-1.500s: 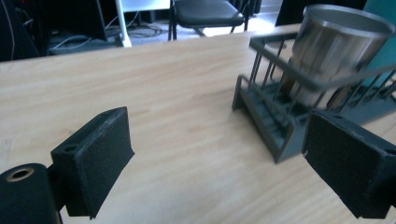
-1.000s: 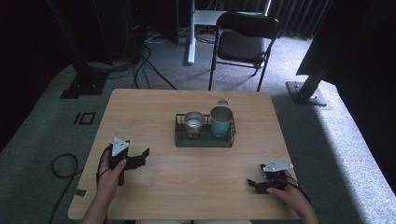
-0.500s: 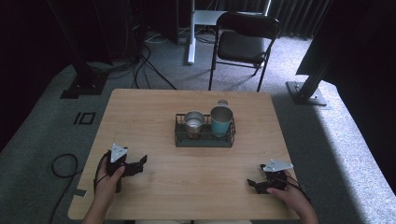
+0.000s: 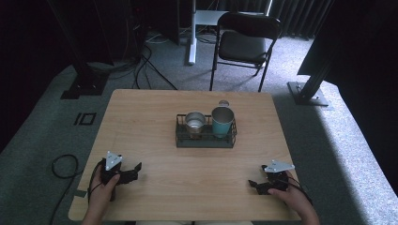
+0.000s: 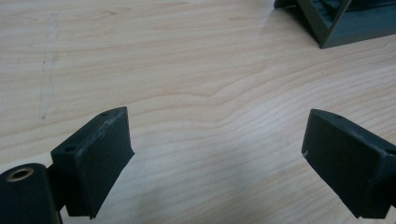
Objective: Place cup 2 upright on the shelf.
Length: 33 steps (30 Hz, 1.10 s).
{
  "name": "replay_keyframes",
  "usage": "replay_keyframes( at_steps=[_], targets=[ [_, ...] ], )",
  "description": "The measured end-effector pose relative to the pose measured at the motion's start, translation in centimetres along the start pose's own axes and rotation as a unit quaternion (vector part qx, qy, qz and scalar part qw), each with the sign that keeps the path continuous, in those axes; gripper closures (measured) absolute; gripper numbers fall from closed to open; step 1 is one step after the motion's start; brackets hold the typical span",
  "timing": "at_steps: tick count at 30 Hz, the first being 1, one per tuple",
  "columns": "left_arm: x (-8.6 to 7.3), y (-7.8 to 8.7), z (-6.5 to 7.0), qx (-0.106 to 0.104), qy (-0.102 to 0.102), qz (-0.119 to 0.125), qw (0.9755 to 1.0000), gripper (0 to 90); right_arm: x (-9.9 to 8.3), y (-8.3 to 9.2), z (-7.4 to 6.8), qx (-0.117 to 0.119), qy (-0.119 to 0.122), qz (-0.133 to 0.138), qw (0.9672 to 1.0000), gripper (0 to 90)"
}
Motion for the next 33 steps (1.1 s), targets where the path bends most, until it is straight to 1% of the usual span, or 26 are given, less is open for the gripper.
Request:
replay_keyframes(
  at_steps=[2,5,6,8,9,10,13,15,16,20,22,25,29,31,33],
  targets=[
    [-0.4,0.1,-0.2,0.003,-0.002,-0.005,1.0000,9.1,0.0,0.0,0.0,0.000,0.000,0.000,1.0000,10.7],
    [-1.0,0.2,-0.5,0.004,0.008,-0.014,0.9999,9.1,0.0,0.0,0.0,0.000,0.000,0.000,1.0000,10.7],
    [-1.1,0.3,-0.6,0.006,0.007,-0.014,0.9999,9.1,0.0,0.0,0.0,0.000,0.000,0.000,1.0000,10.7],
    [-1.3,0.5,-0.8,0.016,0.003,-0.019,0.9997,9.1,0.0,0.0,0.0,0.000,0.000,0.000,1.0000,10.7],
    [-1.3,0.5,-0.8,0.016,0.003,-0.019,0.9997,9.1,0.0,0.0,0.0,0.000,0.000,0.000,1.0000,10.7],
    [-1.5,0.7,-1.1,0.028,0.005,-0.027,0.9992,9.1,0.0,0.0,0.0,0.000,0.000,0.000,1.0000,10.7],
    [-1.8,1.0,-1.3,0.037,0.012,-0.038,0.9985,9.1,0.0,0.0,0.0,0.000,0.000,0.000,1.0000,10.7],
    [-2.3,1.3,-1.5,0.049,0.015,-0.057,0.9971,9.1,0.0,0.0,0.0,0.000,0.000,0.000,1.0000,10.7],
    [-2.4,1.4,-1.6,0.056,0.020,-0.062,0.9963,9.2,0.0,0.0,0.0,0.000,0.000,0.000,1.0000,10.7],
    [-2.8,1.7,-2.6,0.083,0.044,-0.073,0.9929,9.1,0.0,0.0,0.0,0.000,0.000,0.000,1.0000,10.7],
    [-3.0,1.9,-2.9,0.090,0.056,-0.077,0.9914,9.1,0.0,0.0,0.0,0.000,0.000,0.000,1.0000,10.7],
    [-3.2,2.0,-3.2,0.100,0.066,-0.081,0.9895,9.2,0.0,0.0,0.0,0.000,0.000,0.000,1.0000,10.7],
    [-3.4,2.0,-3.4,0.106,0.075,-0.091,0.9874,9.2,0.0,0.0,0.0,0.000,0.000,0.000,1.0000,10.7],
    [-3.5,2.0,-3.5,0.113,0.080,-0.098,0.9855,9.2,0.0,0.0,0.0,0.000,0.000,0.000,1.0000,10.7],
    [-3.6,2.0,-3.6,0.116,0.082,-0.102,0.9846,9.1,0.0,0.0,0.0,0.000,0.000,0.000,1.0000,10.7]
  ],
)
Point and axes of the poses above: each handheld gripper's, and its own axes: y roughly backward along the jaws, x roughly out of its top, z roughly to its right, the point moved 5 cm from there along -y, roughly forward along the jaws, and after that the axes turned 13 degrees about -y, right-handed, at the moved point
